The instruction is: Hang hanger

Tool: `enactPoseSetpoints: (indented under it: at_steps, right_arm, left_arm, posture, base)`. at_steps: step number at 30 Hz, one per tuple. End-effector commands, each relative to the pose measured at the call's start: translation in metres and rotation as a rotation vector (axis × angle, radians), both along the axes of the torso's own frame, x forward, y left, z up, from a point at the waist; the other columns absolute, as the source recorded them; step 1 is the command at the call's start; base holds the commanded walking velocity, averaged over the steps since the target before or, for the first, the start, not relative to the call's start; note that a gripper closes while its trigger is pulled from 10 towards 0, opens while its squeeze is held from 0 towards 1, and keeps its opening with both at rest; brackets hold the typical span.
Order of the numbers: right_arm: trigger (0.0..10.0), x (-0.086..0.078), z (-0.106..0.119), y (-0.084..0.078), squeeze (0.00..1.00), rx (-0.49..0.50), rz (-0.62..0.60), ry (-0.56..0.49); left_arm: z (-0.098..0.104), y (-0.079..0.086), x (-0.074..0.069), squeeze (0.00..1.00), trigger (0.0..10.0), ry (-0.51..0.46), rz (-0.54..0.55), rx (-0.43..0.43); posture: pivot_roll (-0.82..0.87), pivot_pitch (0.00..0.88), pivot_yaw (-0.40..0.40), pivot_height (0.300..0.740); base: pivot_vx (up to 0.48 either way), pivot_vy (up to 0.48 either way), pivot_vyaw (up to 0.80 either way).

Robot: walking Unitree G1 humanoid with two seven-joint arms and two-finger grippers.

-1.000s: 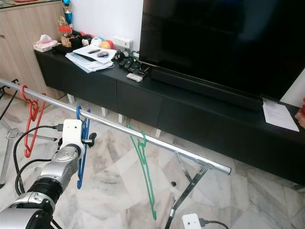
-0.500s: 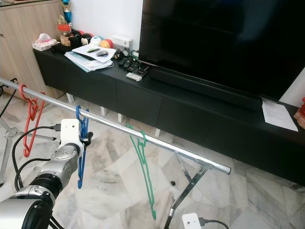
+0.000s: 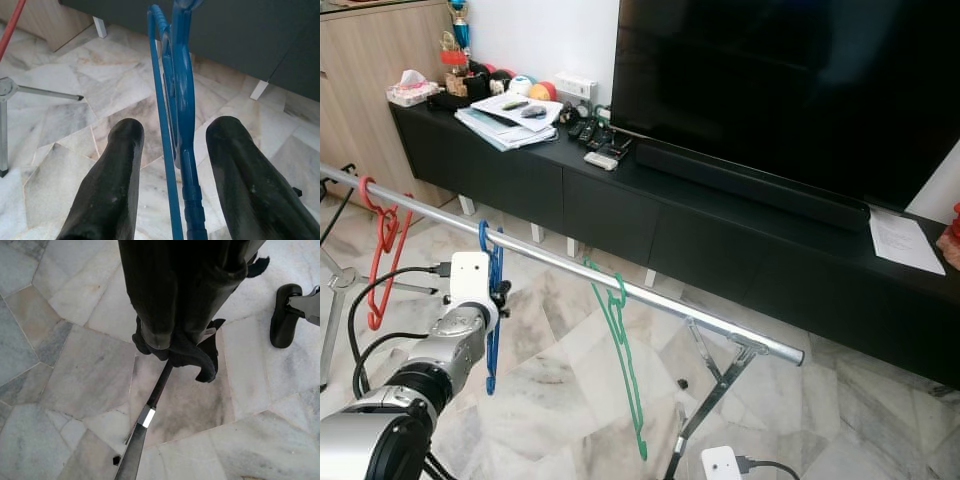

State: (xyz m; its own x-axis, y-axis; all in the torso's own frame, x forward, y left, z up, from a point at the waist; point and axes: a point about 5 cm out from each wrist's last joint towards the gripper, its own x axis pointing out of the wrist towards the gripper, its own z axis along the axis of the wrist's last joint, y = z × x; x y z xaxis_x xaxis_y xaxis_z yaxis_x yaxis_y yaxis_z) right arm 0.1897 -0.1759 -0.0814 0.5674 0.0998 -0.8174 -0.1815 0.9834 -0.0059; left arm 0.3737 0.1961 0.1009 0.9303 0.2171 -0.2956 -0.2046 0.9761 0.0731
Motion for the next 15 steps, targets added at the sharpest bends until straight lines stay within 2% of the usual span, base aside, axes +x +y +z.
enactPoseSetpoints:
  at_steps: [1, 15]
  right_arm:
    - [10.0, 0.0031, 0.0018, -0.0027, 0.0, -0.004, -0.012, -0.01]
    - [10.0, 0.0035, 0.002, -0.0026, 0.0, -0.004, -0.014, -0.01]
  left_arm:
    - [0.0018, -0.0018, 0.0017, 0.0, 0.0, 0.0, -0.002, 0.013]
    - [-0.005, -0.0003, -0.0016, 0.0, 0.0, 0.042, 0.007, 0.026]
  posture:
    - [0.11, 0.02, -0.123, 0.74]
    - [0.11, 0.019, -0.123, 0.74]
  base:
    - [0.0, 0.0, 0.0]
    - [0.0, 0.0, 0.0]
